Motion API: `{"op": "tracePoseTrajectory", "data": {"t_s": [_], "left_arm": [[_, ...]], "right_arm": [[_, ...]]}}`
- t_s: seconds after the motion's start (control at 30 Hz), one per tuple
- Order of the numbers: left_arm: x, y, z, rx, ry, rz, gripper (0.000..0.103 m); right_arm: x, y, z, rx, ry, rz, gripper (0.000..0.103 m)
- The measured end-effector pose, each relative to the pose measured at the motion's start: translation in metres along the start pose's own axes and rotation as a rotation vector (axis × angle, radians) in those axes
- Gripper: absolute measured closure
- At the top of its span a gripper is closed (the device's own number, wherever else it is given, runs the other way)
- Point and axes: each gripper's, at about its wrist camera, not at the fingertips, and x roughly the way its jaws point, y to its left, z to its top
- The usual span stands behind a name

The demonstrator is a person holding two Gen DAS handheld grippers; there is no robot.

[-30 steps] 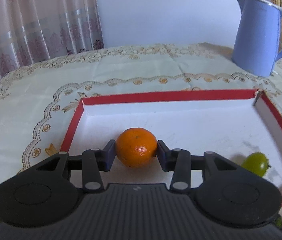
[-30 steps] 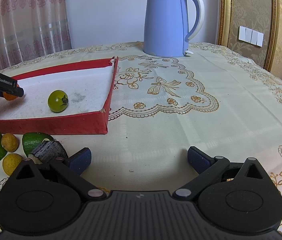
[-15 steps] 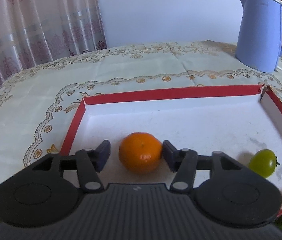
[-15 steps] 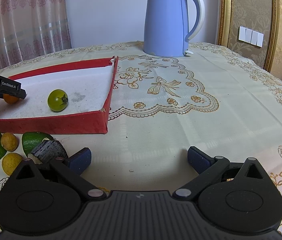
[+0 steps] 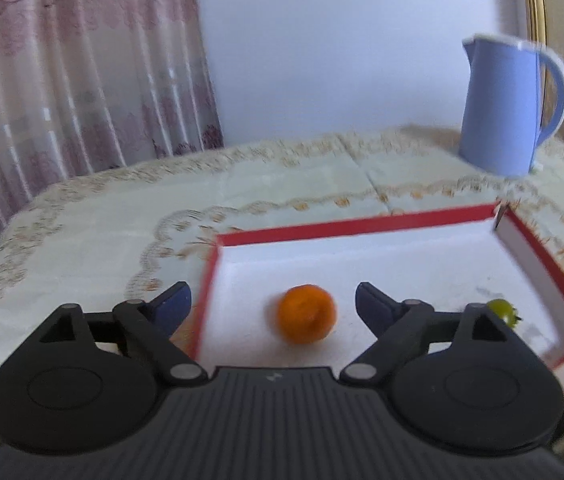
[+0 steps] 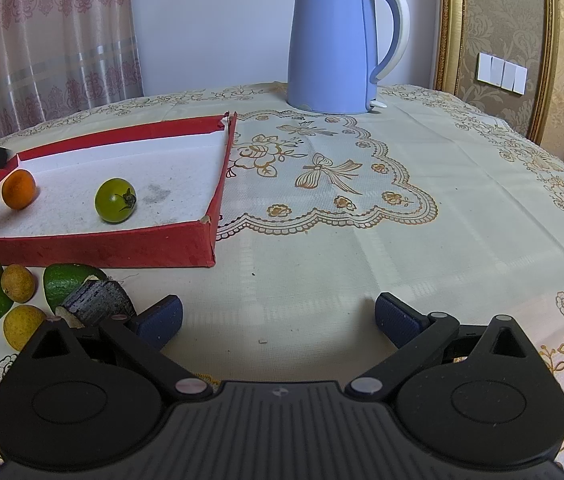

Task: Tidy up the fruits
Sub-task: 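Move the left gripper to the round green fruit and grasp it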

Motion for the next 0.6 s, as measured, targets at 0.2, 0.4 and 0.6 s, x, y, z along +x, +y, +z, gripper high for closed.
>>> {"op": "tracePoseTrajectory", "data": {"t_s": [0.2, 0.4, 0.6], "left_arm": [[-0.062, 0.044, -0.034, -0.028, -0.056, 0.018, 0.004], [-0.079, 0.069, -0.077, -0.036, 0.004, 0.053, 0.004], [-0.073, 0.071, -0.099, -0.032, 0.028, 0.065, 0.011]], "right_arm": [[0.0, 0.0, 0.0, 0.0, 0.0, 0.0, 0.0], [0.0, 0.0, 0.0, 0.0, 0.0, 0.0, 0.0], [0.0, 0.0, 0.0, 0.0, 0.0, 0.0, 0.0]]}}
